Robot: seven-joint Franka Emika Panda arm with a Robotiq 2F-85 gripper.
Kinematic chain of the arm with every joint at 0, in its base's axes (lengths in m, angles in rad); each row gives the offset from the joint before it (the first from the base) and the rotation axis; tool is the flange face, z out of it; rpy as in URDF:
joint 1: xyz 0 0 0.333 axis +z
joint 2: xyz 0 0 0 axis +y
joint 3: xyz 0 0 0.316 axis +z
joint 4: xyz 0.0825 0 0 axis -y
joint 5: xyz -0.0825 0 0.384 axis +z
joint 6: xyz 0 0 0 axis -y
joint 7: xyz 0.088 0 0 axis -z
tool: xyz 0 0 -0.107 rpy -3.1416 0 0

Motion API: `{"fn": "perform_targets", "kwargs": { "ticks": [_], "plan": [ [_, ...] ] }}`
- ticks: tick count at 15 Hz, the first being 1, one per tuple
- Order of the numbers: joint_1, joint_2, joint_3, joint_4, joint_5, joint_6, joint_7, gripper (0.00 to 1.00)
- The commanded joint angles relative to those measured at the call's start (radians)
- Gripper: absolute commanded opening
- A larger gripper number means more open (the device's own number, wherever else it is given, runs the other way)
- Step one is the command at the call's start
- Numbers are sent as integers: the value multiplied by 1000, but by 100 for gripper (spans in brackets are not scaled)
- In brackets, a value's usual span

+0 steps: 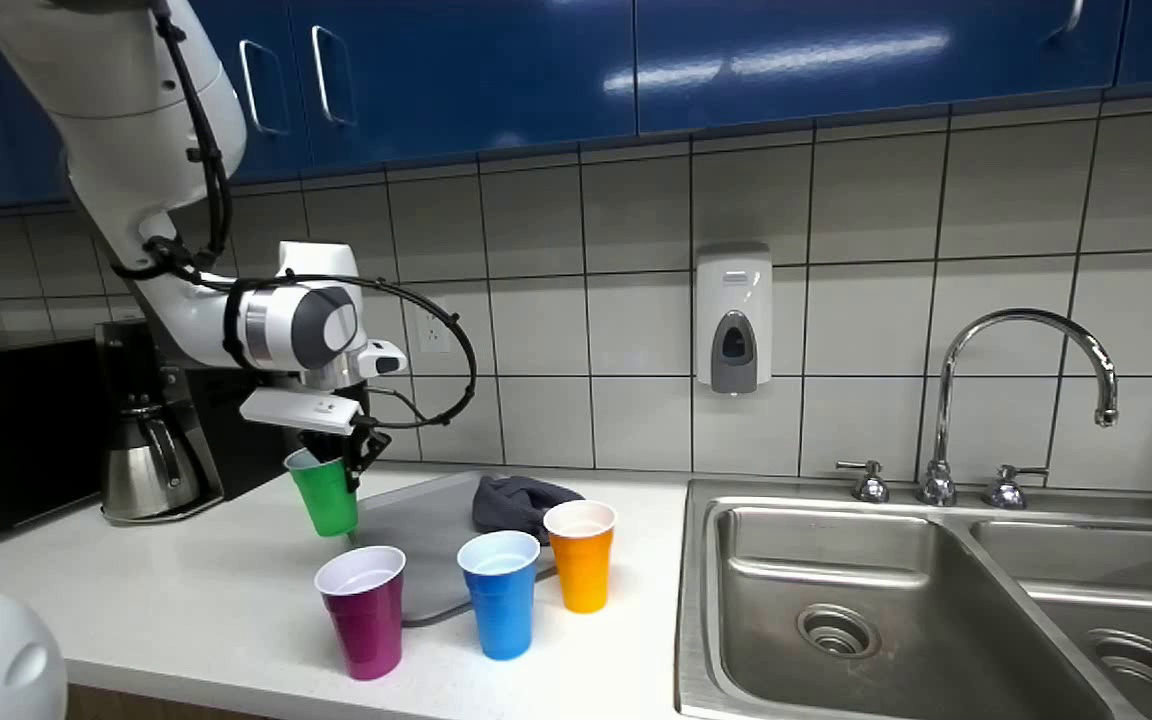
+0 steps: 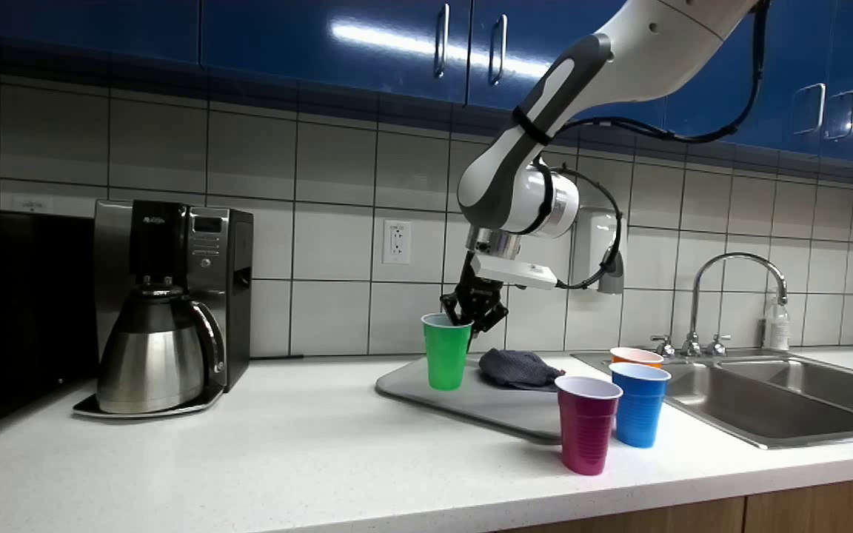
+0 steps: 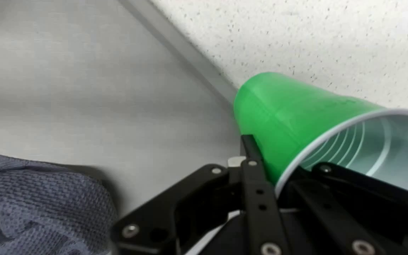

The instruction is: Shift all the cups to the counter

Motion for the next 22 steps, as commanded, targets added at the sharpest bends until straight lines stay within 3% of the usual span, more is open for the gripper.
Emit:
{"fn": "perform_targets", "kwargs": {
  "ticks": [1, 10, 20, 21, 22],
  "plan": [
    [-19, -80, 42, -121, 14, 61, -83, 0],
    [-28, -88, 89, -224, 59, 124, -202, 0],
    [-31, -97, 96, -259, 74, 122, -235, 0],
    [-30, -97, 94, -262, 69, 121, -231, 27],
    [-30, -96, 94, -264, 68, 121, -233, 28]
  ]
}}
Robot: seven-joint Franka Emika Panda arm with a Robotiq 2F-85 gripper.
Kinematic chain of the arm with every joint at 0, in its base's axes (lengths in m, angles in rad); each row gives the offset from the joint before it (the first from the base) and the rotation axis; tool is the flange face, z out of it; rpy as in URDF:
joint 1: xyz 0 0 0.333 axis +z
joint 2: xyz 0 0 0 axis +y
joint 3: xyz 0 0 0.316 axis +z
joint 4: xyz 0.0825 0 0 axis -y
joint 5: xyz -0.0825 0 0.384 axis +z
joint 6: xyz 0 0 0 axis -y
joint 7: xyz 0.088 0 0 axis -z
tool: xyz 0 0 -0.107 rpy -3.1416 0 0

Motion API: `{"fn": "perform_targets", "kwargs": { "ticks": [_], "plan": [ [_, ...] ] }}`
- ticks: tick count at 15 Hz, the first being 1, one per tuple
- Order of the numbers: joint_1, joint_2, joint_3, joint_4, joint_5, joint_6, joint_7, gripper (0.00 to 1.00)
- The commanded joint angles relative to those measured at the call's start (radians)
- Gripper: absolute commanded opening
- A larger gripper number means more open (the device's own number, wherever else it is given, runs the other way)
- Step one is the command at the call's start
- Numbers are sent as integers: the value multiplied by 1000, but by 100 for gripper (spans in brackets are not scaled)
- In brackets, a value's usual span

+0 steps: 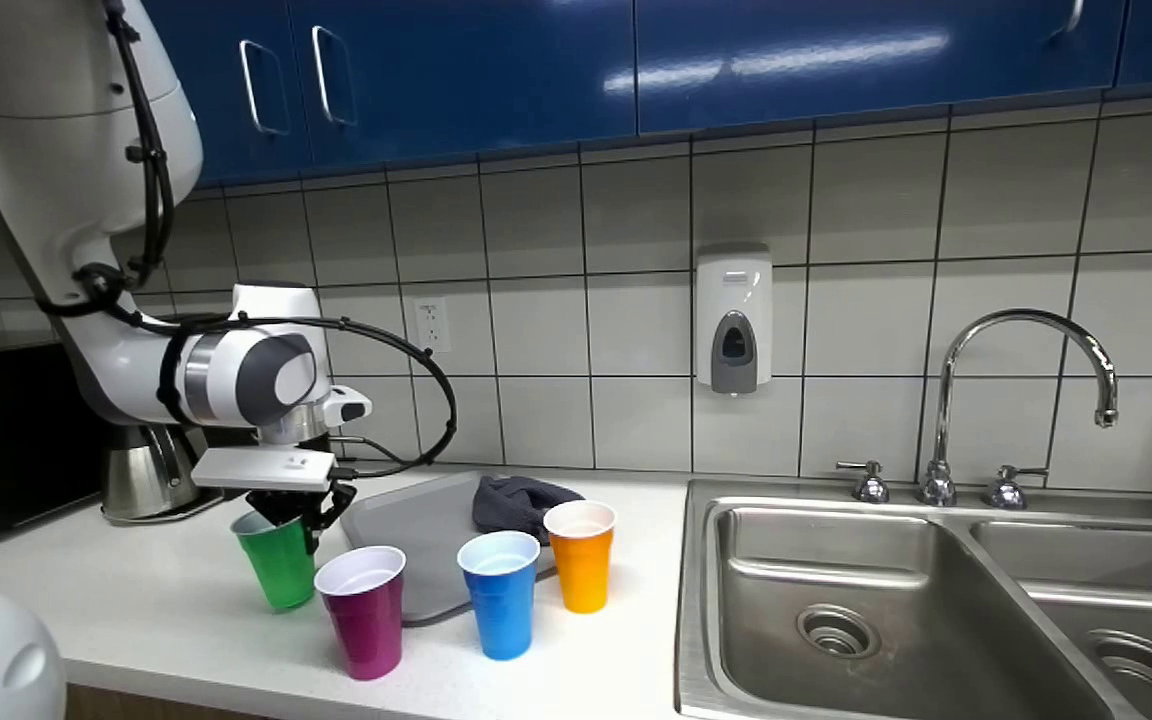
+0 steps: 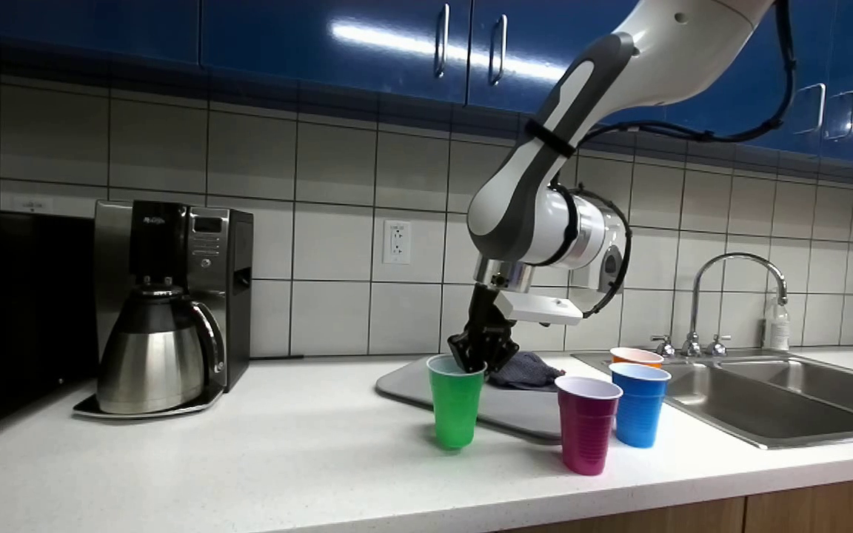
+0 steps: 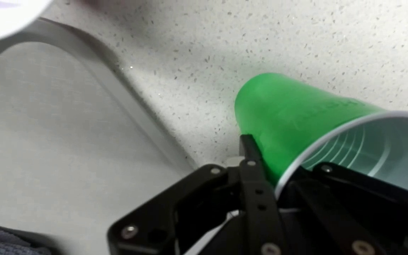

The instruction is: Shift all the cups to the counter

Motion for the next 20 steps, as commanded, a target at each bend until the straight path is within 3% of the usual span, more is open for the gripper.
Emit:
{"fn": "perform_targets", "kwargs": {
  "ticks": [1, 10, 20],
  "plan": [
    [-25, -38, 23, -39, 21, 9, -40, 34],
    [-26, -51, 23, -53, 26, 22, -42, 99],
    [-31, -142, 15, -72, 109, 31, -93, 100]
  ]
}}
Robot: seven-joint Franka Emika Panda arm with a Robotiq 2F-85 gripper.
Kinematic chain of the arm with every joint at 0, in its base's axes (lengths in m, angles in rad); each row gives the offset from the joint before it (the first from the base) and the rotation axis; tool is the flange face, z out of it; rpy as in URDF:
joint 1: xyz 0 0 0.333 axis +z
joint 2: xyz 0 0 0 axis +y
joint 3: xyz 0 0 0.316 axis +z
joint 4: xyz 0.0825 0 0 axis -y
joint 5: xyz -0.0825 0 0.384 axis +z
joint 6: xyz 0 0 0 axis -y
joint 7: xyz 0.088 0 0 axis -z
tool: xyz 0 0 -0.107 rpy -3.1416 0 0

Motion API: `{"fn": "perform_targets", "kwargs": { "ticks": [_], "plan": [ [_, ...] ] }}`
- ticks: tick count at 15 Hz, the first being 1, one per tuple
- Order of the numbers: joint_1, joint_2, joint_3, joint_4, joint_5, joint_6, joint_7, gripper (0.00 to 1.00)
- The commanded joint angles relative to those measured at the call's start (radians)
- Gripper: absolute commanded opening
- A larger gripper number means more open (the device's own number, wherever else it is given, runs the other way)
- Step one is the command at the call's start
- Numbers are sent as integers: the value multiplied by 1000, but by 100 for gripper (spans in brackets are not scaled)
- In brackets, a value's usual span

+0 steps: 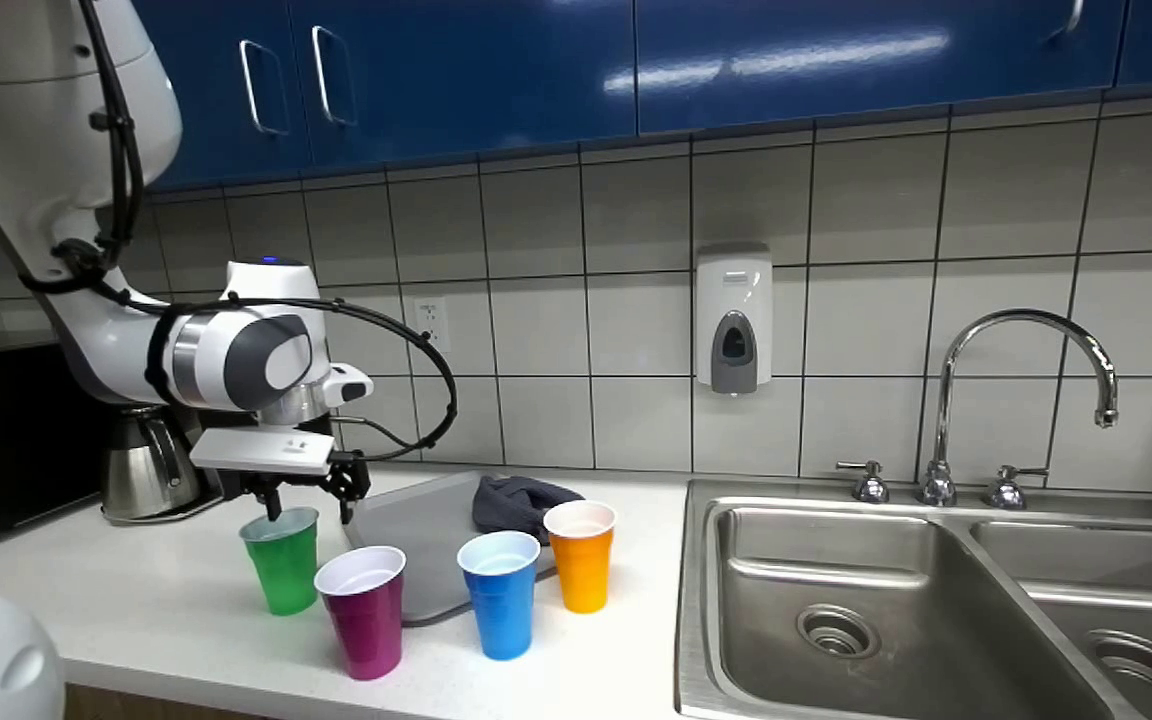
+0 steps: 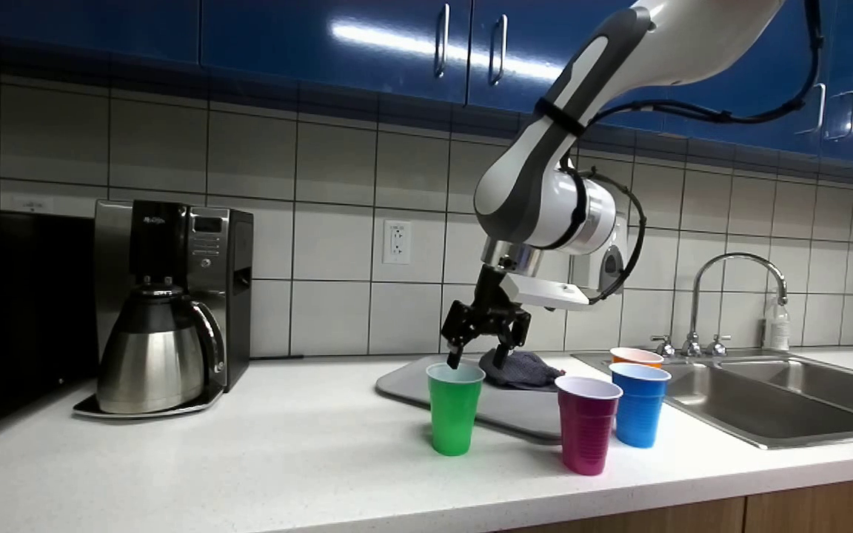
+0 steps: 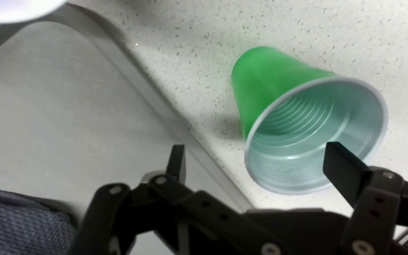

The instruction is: Shift all the cups to the counter

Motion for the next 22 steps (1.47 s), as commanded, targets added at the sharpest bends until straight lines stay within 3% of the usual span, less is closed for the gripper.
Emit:
{"fn": "perform_targets", "kwargs": {
  "ticks": [1, 12, 22],
  "plan": [
    [-25, -76, 12, -41, 58, 2, -62, 100],
    [-20, -177, -50, -32, 89, -110, -57, 100],
    [-38, -200, -124, 70, 107, -429, -30, 100]
  ]
}}
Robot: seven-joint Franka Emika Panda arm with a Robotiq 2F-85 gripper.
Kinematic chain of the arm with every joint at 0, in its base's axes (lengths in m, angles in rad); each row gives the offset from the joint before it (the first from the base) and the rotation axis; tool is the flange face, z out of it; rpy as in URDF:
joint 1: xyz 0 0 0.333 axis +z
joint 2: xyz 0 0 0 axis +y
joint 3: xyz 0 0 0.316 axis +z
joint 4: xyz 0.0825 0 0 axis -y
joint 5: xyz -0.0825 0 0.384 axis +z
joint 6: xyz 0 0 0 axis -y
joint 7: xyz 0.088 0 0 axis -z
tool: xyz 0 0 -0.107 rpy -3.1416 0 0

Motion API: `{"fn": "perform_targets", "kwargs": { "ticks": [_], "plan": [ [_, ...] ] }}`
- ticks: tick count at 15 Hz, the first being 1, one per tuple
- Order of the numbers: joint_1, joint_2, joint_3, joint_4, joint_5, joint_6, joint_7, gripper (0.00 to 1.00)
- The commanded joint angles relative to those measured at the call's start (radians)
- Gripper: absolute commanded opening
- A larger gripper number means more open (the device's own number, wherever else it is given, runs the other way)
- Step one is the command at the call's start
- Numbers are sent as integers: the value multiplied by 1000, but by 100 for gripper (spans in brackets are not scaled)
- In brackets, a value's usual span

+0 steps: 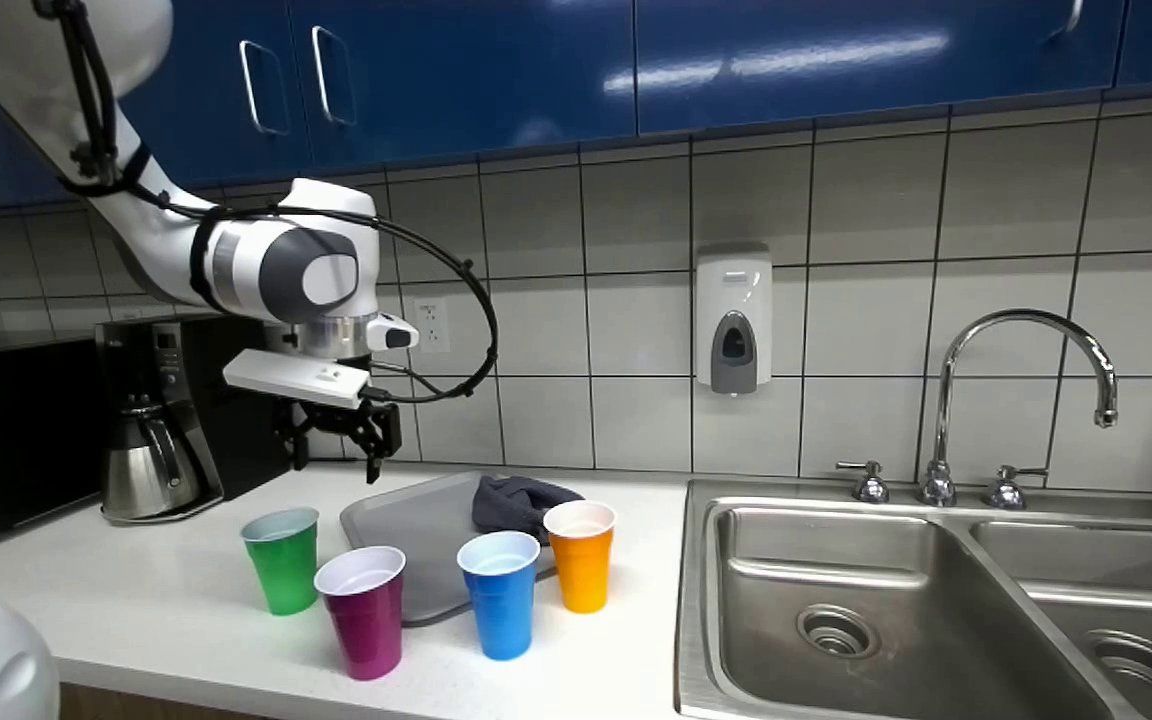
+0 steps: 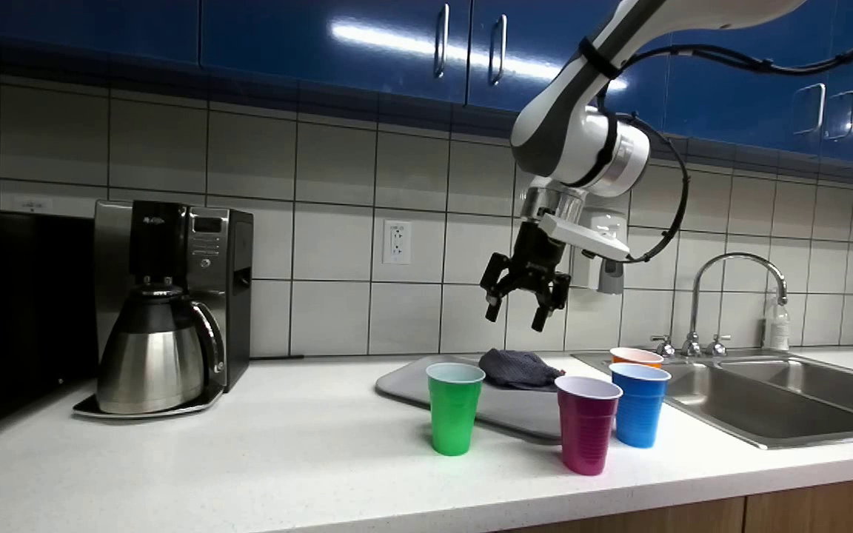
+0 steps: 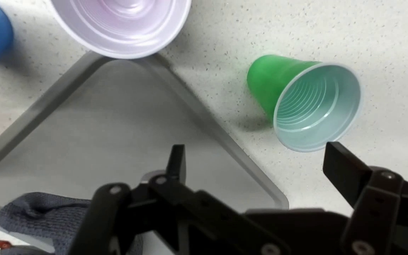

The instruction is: Shift all the cups to the counter

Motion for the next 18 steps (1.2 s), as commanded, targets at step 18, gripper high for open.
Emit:
{"fn": "perform_targets", "kwargs": {
  "ticks": [18],
  "plan": [
    [0, -54, 22, 24, 6, -140, 40, 100]
  ]
}}
